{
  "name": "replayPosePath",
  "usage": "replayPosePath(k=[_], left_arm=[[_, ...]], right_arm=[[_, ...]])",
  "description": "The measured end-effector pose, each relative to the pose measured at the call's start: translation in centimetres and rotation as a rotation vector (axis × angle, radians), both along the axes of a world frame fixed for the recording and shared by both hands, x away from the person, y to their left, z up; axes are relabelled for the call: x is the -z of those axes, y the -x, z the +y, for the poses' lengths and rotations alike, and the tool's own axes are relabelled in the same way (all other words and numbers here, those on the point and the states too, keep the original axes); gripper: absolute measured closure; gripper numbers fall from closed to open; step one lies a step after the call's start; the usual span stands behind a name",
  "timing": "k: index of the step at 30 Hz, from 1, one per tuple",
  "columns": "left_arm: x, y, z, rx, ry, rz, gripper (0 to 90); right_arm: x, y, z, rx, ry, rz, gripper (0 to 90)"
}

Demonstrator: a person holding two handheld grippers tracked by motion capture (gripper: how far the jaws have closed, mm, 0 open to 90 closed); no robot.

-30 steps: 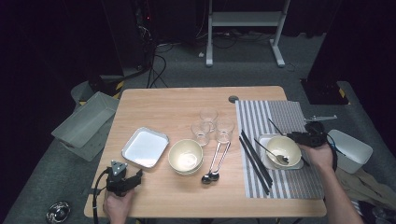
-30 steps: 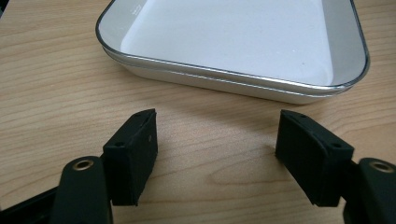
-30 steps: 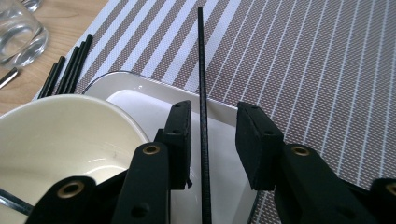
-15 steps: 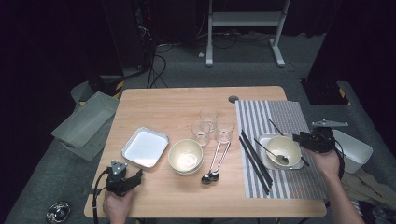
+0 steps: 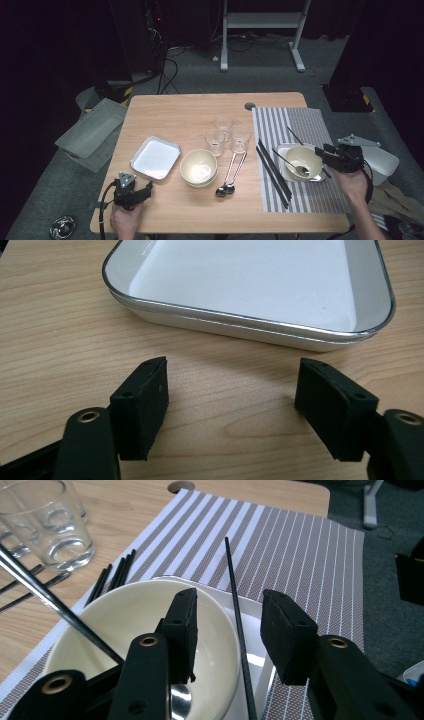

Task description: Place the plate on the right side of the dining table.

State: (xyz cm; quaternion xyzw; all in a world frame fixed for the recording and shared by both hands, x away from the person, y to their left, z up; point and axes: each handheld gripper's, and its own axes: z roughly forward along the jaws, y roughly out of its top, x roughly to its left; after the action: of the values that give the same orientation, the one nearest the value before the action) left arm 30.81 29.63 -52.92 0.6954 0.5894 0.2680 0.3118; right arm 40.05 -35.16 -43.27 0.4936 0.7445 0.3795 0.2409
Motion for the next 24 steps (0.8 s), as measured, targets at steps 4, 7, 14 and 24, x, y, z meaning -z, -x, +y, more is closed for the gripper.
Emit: replayPosePath(k=[4,7,14,24], left_arm=[[0.0,0.0,0.0,0.0,0.0,0.0,29.8],[0.0,0.0,0.0,0.001,0.0,0.0,29.7],[0.0,0.0,0.0,0.002,0.0,0.0,29.4],[0.0,0.0,0.0,0.003,0.001,0.0,29.4]], right_arm=[[-0.4,1.3,0.6,-0.003,0.002,-0.023,57.1],[-0.5,2.2,1.2,-0.015,-0.002,-0.02,56.4],[-0.6,4.3,2.4,-0.027,0.0,-0.052,56.5],[-0.3,6.5,4.5,-0.069,0.006,-0.079,58.2]])
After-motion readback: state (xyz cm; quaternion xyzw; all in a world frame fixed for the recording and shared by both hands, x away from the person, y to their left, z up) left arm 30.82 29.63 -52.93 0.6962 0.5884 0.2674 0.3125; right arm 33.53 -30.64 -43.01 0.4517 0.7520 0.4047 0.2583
